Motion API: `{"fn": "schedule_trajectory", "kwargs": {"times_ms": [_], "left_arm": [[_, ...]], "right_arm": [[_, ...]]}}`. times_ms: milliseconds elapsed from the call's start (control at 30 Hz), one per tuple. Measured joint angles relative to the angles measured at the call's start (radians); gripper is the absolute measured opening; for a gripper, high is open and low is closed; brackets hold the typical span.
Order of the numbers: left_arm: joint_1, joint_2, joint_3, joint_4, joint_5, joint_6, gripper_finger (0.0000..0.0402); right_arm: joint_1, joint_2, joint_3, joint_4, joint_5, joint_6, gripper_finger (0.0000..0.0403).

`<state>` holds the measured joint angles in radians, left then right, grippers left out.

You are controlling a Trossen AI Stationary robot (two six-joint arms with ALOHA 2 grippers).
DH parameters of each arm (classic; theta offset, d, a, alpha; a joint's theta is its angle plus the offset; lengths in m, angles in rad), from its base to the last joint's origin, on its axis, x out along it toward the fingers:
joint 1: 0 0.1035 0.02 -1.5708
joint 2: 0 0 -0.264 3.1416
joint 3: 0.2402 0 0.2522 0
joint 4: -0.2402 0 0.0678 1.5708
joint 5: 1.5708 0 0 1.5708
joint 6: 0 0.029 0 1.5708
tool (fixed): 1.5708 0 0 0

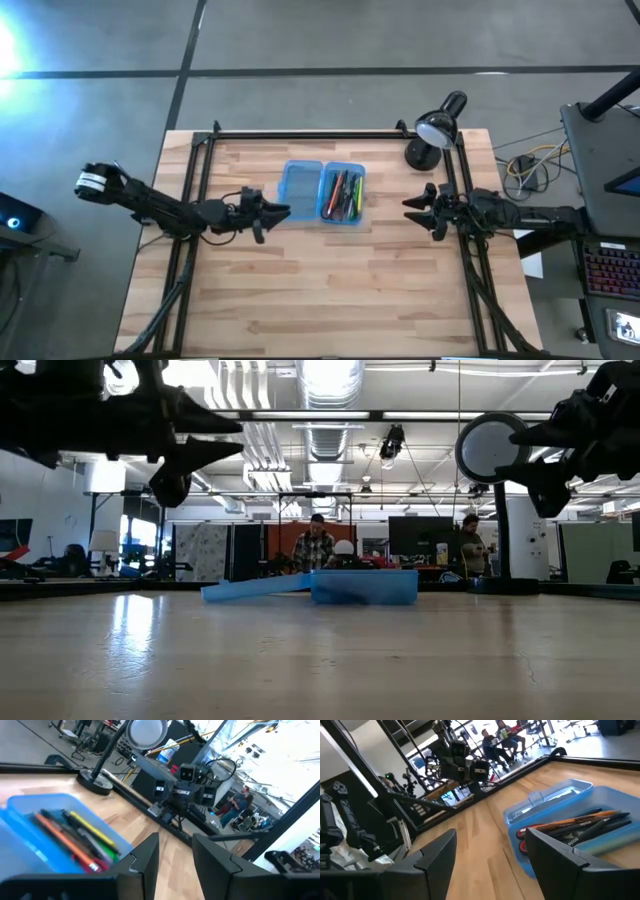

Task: Pick & place school supplies into a supply box
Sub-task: Return to Home Position

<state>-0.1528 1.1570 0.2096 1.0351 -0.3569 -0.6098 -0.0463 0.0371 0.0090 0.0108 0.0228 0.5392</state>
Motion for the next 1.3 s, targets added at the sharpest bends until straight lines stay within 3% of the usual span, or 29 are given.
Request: {"fn": "schedule_trajectory", "kwargs": {"times_ms": [300, 533, 667, 967, 1300], "left_arm": [[0.0, -0.076, -0.116, -0.003, -0.008, 0.006, 0.0101], [0.0, -0.081, -0.199, 0.09, -0.038, 0.119, 0.0101], [0.0, -0.084, -0.201, 0.108, -0.039, 0.19, 0.0101], [0.0, -0.083, -0.201, 0.098, -0.02, 0.196, 0.0101], [0.0, -0.083, -0.197, -0.05, -0.021, 0.14, 0.0101]], "right_arm": [[0.0, 0.004, 0.0, 0.0, 0.003, 0.0, 0.0226], [0.0, 0.003, 0.0, 0.0, 0.003, 0.0, 0.0226], [0.0, 0.003, 0.0, 0.0, 0.004, 0.0, 0.0226], [0.0, 0.003, 0.0, 0.0, 0.003, 0.0, 0.0226], [0.0, 0.004, 0.0, 0.0, 0.003, 0.0, 0.0226]]}}
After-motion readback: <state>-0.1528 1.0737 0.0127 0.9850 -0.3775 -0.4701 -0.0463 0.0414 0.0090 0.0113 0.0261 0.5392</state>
